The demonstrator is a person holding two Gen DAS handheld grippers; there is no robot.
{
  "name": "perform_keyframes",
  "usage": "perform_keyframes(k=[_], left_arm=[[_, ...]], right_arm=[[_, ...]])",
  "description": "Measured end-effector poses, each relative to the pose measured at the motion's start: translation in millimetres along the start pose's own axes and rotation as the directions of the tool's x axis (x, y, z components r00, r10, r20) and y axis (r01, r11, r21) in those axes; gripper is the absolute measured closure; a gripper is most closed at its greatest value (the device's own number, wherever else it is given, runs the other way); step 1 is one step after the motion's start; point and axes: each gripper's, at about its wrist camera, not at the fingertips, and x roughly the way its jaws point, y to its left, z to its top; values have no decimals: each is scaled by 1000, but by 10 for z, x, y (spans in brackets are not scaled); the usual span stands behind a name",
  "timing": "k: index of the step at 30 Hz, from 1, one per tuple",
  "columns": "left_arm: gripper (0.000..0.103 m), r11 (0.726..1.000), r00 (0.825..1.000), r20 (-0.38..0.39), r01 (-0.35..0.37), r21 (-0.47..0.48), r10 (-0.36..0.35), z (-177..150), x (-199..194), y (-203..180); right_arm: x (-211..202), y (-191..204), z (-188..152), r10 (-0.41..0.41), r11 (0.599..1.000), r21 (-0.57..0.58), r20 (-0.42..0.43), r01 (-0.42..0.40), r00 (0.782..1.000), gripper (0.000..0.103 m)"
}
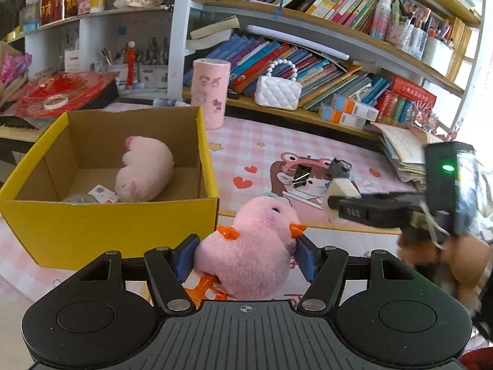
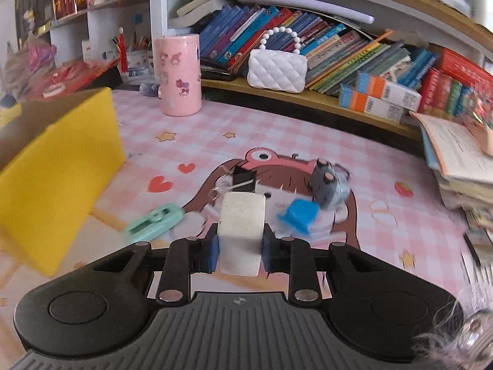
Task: Organize objects
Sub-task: 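Carry the chick and white block over the yellow box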
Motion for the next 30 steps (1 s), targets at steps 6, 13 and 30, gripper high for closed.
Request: perform_keyframes(k=[6, 13, 30], left_arm=[[38, 999, 999, 34, 42, -2, -42, 9, -91, 96], [38, 997, 997, 41, 72, -28, -70, -57, -210, 271], [38, 993, 999, 16, 52, -102, -51, -291, -570, 866]], right_arm=[[-501, 245, -140, 6, 999, 52, -41, -4, 999, 78], [-890, 781, -318, 77, 994, -76, -5, -77, 997, 78], [-1145, 1583, -540, 148, 971, -188, -25, -150, 989, 78]])
